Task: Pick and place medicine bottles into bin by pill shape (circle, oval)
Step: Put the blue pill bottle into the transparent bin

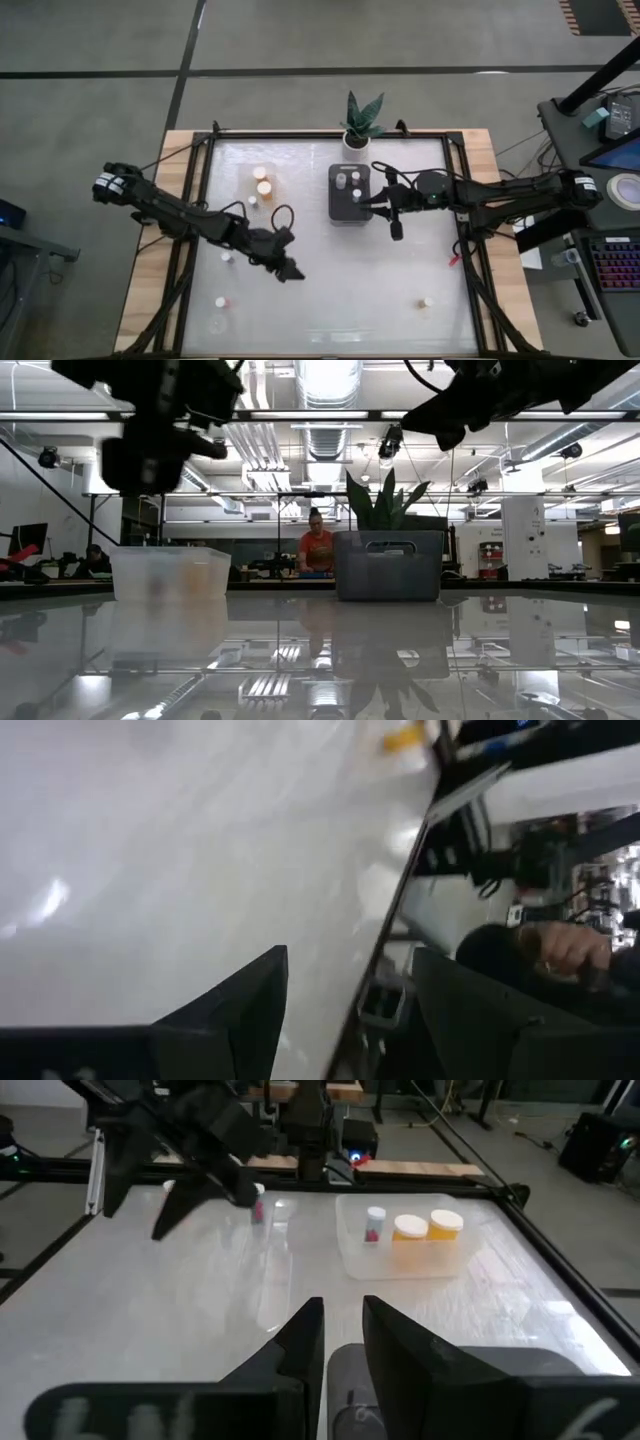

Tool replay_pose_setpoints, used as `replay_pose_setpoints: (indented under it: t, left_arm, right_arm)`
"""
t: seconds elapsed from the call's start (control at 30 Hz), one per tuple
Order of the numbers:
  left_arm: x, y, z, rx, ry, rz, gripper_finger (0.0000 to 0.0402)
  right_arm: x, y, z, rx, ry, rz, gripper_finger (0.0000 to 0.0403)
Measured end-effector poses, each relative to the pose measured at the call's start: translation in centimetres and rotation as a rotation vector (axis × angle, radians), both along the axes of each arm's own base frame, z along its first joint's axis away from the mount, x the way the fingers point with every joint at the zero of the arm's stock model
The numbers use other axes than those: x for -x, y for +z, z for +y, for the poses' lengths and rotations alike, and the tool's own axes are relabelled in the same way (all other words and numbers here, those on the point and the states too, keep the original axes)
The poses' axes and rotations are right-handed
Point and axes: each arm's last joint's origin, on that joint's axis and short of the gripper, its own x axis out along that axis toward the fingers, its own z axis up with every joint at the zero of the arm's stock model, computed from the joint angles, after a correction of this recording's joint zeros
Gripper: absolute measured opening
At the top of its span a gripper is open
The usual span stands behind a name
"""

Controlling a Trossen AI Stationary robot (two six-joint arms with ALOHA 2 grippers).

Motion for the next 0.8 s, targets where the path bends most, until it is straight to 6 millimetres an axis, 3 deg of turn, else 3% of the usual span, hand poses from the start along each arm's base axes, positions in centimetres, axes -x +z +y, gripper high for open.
replay_pose_setpoints:
  t: [0.2,0.43,0.57,0.8]
  left_arm:
    - [2.4,1.8,-3.0,0.059,-0.024,0.298,0.0200]
    - [6.3,3.0,-7.0,0.123,0.073,0.607,0.0200]
    - [8.4,2.5,-7.4,0.054,0.182,0.737,0.0200]
    - [10.5,2.6,-5.8,-0.131,0.278,0.927,0.0200]
  right_arm:
    - [0.0,-0.2,0.0,-0.003,-0.001,0.007,0.0063]
    - [-0.1,-0.3,0.0,0.050,0.012,0.007,0.0063]
    - [-0.1,-0.3,0.0,0.062,0.015,0.009,0.0063]
    - [-0.1,-0.3,0.0,0.059,0.014,0.009,0.0063]
